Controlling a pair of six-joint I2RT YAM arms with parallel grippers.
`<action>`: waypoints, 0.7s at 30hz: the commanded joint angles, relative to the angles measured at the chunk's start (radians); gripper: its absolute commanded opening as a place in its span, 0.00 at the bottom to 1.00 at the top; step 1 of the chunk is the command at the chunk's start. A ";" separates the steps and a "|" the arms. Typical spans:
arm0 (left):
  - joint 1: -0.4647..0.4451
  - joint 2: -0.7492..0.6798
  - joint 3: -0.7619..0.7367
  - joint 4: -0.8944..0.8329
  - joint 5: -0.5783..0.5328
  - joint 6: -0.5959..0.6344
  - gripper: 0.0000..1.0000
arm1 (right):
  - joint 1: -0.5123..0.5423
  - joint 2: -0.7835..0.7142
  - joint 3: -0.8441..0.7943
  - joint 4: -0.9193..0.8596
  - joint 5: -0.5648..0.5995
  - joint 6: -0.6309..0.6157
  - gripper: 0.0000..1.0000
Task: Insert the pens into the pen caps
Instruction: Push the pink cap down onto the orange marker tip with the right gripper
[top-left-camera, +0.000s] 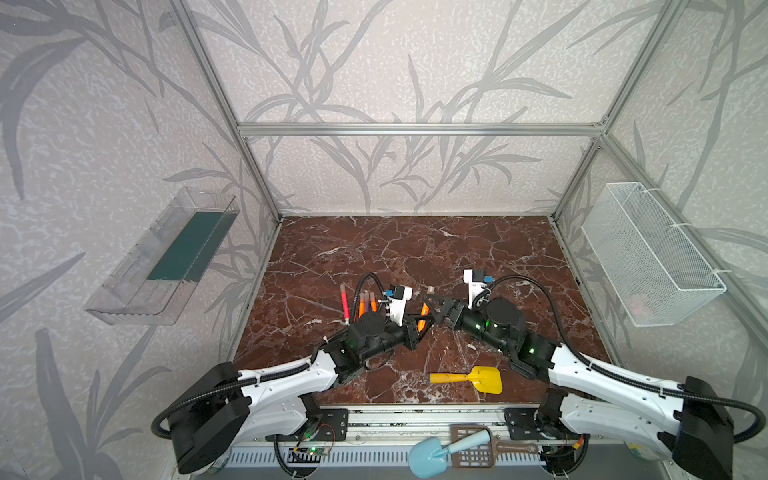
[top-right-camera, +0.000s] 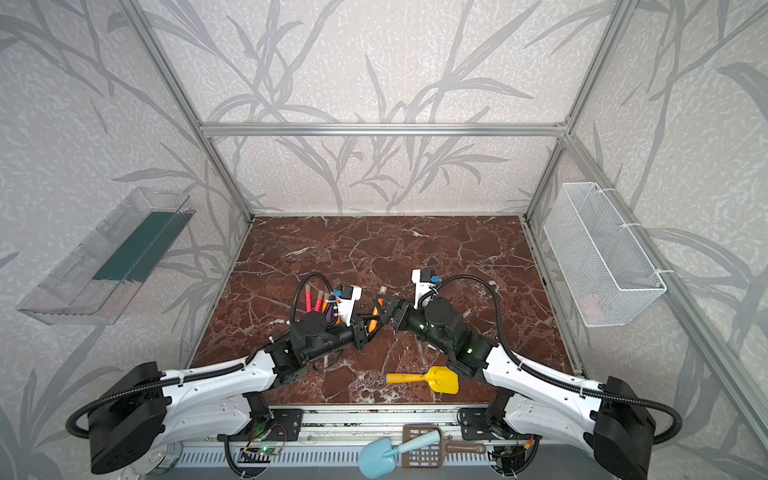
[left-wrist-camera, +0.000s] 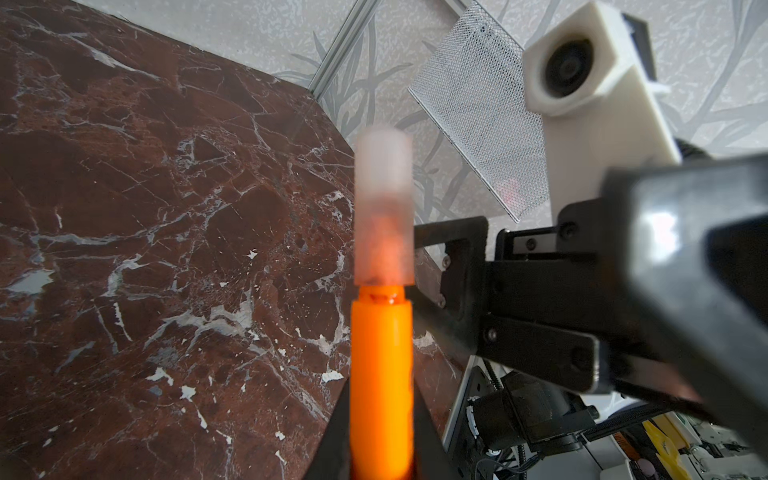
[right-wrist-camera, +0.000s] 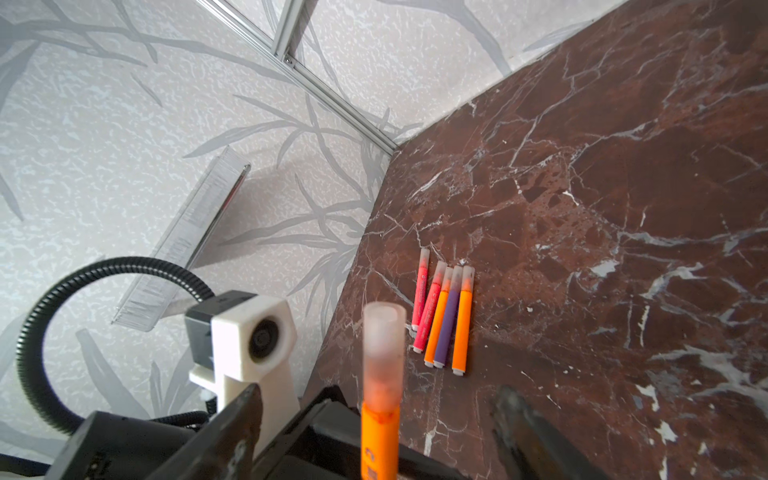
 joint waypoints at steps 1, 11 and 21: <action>0.004 0.013 -0.010 0.040 0.011 0.011 0.00 | -0.006 0.009 0.076 -0.054 0.068 -0.039 0.85; 0.004 0.033 -0.005 0.043 0.029 0.021 0.00 | -0.075 0.170 0.171 -0.063 0.023 -0.013 0.68; 0.004 0.043 -0.003 0.040 0.021 0.028 0.00 | -0.076 0.202 0.178 -0.052 -0.019 -0.007 0.35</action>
